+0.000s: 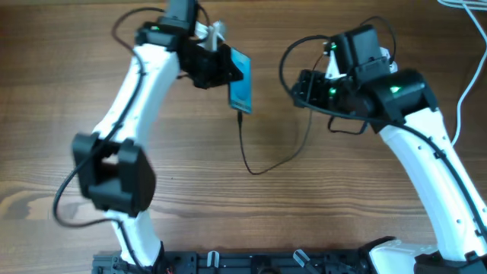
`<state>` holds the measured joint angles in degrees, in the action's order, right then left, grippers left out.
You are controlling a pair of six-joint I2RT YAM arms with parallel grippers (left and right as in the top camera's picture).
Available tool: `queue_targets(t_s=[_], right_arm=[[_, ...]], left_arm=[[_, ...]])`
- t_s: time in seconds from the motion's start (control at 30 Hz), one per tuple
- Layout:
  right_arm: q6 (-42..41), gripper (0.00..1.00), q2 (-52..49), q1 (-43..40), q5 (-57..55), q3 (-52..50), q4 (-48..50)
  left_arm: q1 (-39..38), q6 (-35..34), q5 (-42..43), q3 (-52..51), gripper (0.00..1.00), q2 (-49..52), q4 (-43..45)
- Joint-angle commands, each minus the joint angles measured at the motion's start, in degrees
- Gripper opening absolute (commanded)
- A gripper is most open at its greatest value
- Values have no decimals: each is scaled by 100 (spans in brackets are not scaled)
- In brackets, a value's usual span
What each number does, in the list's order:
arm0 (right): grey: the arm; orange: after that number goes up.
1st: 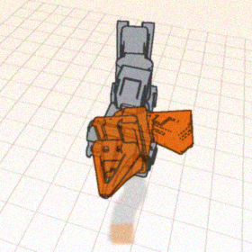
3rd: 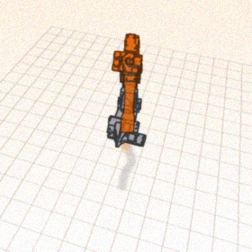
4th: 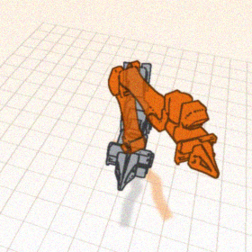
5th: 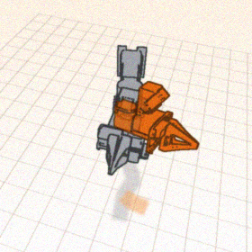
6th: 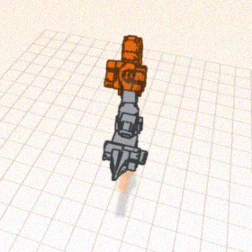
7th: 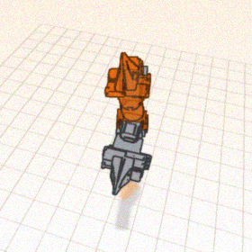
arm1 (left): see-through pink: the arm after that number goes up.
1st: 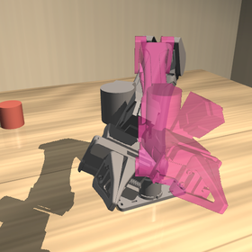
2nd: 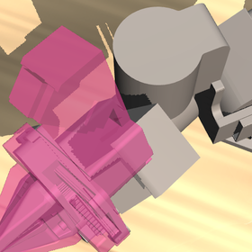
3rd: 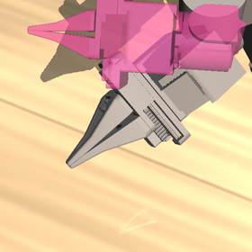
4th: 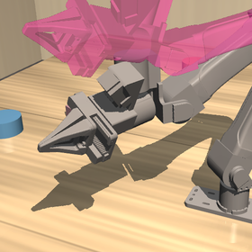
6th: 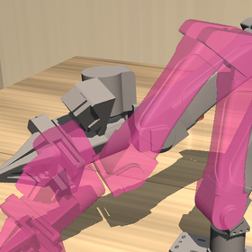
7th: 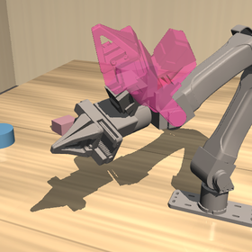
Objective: Plug charger to phone and switch on socket
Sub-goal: 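Open the right gripper off the plug and pull it back, then lower the phone with the left gripper and lay it flat on the table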
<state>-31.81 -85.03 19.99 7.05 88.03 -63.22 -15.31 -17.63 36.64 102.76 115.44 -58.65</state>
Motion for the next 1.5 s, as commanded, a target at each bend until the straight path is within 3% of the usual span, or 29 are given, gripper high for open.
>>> queue_targets(t_s=[0.0,0.7,0.87,1.2,1.47], right_arm=[[50,83,103,-138,-627,81,-157],[28,92,-17,-131,-704,44,-396],[13,92,-26,-131,-704,44,-385],[-35,93,-216,-131,-678,44,-369],[-26,95,-498,-131,-531,44,-372]], left_arm=[[-286,70,13,31,4,496,251],[-350,24,-439,31,4,1604,1462],[-354,-275,-868,31,4,1639,1565],[-354,-273,-866,31,8,1963,1668],[-354,-249,-942,31,19,1963,1602]])
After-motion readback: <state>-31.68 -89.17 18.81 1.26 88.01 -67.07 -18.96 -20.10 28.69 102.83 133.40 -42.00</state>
